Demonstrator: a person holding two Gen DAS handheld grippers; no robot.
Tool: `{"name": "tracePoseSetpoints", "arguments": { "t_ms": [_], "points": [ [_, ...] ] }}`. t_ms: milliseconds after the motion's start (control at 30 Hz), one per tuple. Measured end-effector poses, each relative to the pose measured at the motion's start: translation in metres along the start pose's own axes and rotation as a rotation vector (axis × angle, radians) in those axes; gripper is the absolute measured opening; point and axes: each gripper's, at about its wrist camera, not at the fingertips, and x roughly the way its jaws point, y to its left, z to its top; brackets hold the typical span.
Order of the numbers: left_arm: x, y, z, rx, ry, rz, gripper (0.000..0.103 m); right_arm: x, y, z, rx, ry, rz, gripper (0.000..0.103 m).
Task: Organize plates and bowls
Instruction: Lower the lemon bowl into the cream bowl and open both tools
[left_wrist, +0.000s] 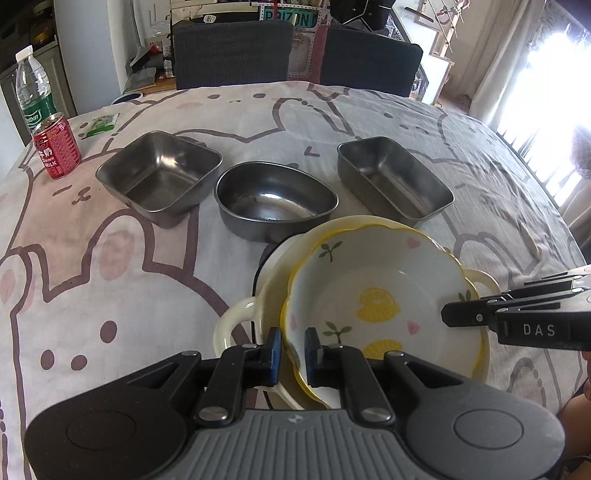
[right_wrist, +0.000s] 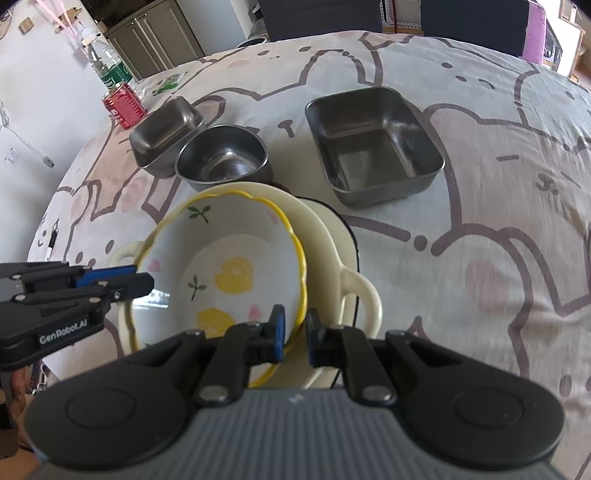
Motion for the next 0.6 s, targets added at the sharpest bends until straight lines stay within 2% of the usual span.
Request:
{"name": "tracePoseSetpoints", "arguments": {
  "t_ms": [600],
  "points": [
    [-0.0001,0.0041,-0.0004,0.024,0.008,-0.034,0.015,0.0022,-0.0071,0.0004,0.037,0.062,0.032,0.015]
  ]
}}
